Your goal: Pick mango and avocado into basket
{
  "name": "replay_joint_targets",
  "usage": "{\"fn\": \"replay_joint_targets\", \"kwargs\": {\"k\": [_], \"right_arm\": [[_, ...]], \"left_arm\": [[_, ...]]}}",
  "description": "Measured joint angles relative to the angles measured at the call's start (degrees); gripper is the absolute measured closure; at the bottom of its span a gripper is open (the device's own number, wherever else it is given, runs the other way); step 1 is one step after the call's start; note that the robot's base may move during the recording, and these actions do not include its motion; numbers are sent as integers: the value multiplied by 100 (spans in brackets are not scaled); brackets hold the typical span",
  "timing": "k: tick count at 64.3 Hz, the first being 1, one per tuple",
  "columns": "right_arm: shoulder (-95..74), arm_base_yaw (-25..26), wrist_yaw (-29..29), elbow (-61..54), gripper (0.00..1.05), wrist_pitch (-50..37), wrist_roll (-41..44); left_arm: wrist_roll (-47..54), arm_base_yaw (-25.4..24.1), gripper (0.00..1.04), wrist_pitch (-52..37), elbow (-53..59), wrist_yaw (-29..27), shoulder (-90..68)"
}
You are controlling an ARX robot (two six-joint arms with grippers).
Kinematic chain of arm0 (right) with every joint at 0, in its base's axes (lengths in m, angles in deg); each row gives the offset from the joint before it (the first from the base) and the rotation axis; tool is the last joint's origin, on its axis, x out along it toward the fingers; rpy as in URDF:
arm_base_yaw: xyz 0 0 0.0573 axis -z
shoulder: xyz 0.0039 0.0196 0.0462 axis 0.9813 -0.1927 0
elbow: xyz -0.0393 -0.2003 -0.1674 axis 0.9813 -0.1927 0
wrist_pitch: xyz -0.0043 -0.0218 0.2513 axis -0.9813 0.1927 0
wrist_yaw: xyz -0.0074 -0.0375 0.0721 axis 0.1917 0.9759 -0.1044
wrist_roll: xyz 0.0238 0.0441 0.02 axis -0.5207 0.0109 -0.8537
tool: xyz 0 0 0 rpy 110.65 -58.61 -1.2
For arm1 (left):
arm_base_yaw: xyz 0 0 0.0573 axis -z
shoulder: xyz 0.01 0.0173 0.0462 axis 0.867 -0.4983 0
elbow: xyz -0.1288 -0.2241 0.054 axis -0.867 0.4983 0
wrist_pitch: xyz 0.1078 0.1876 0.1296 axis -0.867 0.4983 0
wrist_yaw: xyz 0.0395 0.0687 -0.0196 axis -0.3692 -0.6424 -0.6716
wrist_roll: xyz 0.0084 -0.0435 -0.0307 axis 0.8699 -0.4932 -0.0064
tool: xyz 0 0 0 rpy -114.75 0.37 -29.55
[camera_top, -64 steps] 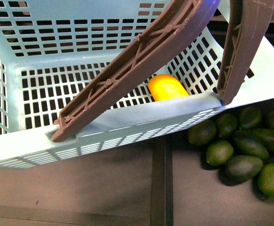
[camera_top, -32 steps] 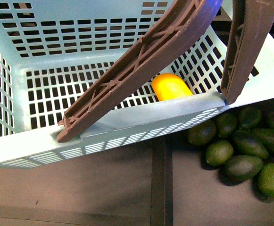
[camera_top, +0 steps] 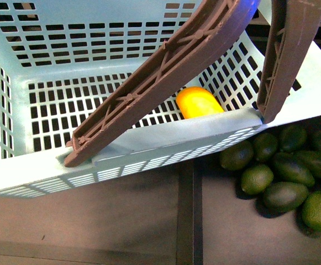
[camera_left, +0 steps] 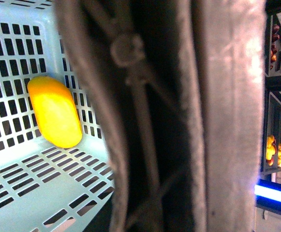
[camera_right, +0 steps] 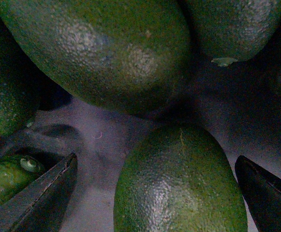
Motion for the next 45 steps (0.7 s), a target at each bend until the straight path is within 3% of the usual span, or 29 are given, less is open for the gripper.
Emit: {"fn": "replay_joint_targets", "kwargs": {"k": [22,41,45], "right_arm": [[-35,-7,24,0,9,-39,-72],[-55,-22,37,-39,46,-79,-107],[-55,-24,37,-42,49,-79,-107]], "left_arm": [[0,0,91,0,0,-2,0],[0,0,91,0,0,2,0],[0,0,91,0,0,0,0]]}}
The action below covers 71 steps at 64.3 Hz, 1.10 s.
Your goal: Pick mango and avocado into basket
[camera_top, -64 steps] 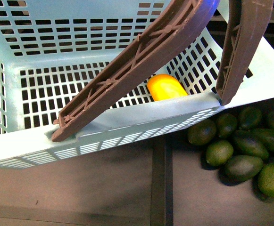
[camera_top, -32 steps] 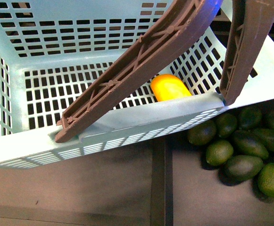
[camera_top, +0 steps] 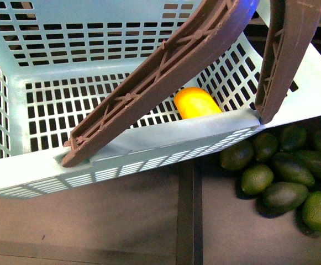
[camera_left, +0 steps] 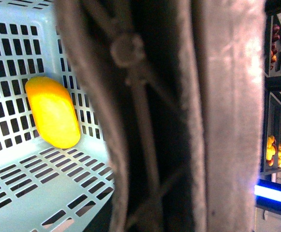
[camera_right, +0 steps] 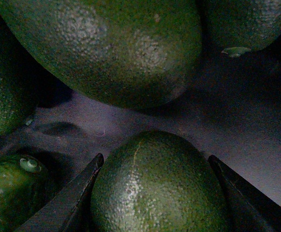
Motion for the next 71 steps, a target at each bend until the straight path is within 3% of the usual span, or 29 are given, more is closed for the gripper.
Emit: {"fn": "replay_joint_targets", "kwargs": {"k": [28,39,51,63,71], "right_arm": [[566,114,-304,-621,51,-125,-46],[2000,315,-529,-1567,51,-415,474],[3700,367,-1185,-2675,51,-229,651],[6054,81,-1681,-3414,51,494,271],[7497,-214,-1718,-3429,51,1045,-212]], "left_arm": [[0,0,91,0,0,0,0],[0,0,91,0,0,0,0],[0,0,91,0,0,0,0],[0,0,91,0,0,0,0],[0,0,91,0,0,0,0]]}}
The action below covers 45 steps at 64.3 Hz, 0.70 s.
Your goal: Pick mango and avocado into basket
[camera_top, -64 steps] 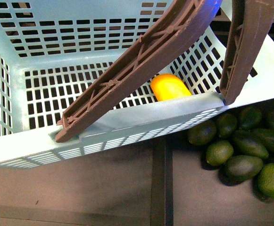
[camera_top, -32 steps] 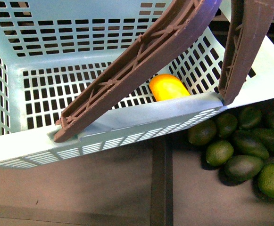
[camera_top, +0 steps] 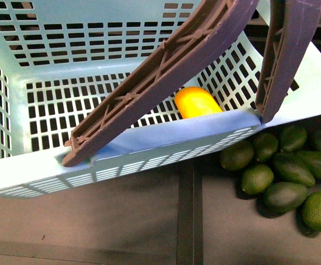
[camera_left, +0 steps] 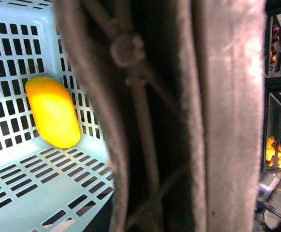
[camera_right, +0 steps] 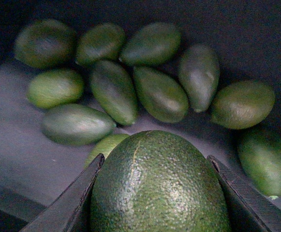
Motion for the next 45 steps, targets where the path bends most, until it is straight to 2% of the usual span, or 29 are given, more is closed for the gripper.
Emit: {"fn": "replay_joint_targets", "kwargs": {"k": [12,19,33,38,45], "right_arm": [[1528,-702,424,192,51,330,-901],[1880,-1532,1062,337,51,92,-1438],[1388,-3377,2649,376,51,-745,-2188],[1014,-3908,3040,409,51,-1058,-2459],[389,-4350,3324,581,51,-1517,-2918]], "left_arm": [[0,0,91,0,0,0,0],[-2,0,91,0,0,2,0],[0,0,91,0,0,0,0],[0,0,91,0,0,0,0],[0,0,91,0,0,-2,0]]}}
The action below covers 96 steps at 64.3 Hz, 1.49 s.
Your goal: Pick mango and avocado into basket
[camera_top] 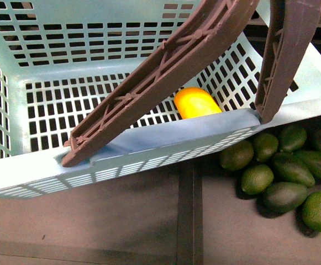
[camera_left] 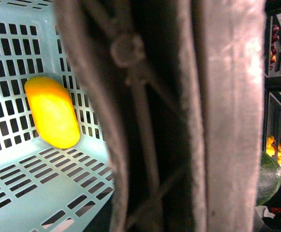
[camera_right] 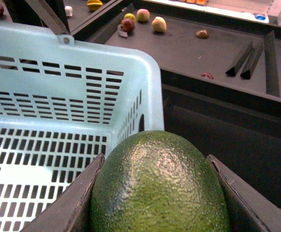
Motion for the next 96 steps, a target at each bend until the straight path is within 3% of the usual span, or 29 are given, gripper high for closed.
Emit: {"fn": "replay_joint_targets", "kwargs": {"k": [24,43,62,66,73,80,96], "right_arm": [[-1727,-518,494,850,50,-516,-1174],[-1939,-520,581,1023,7,-645,-1816],[-595,238,748,326,9,-444,-2177],[-463,332,1167,44,17,-1239,-1757],[-214,505,1078,-669,34,-2199,-992],[289,789,804,-1410,59,-2398,-612],[1084,1178,442,-2218,99,-2404,-476]], "left_arm": [[0,0,91,0,0,2,0],[2,0,91,0,0,-2,0],[-11,-11,91,0,0,-11,0],[-4,-13,91,0,0,-31,0],[4,17,91,0,0,11,-2],[-37,9,91,0,0,39,-4],[-15,9,91,0,0,24,-4]]}}
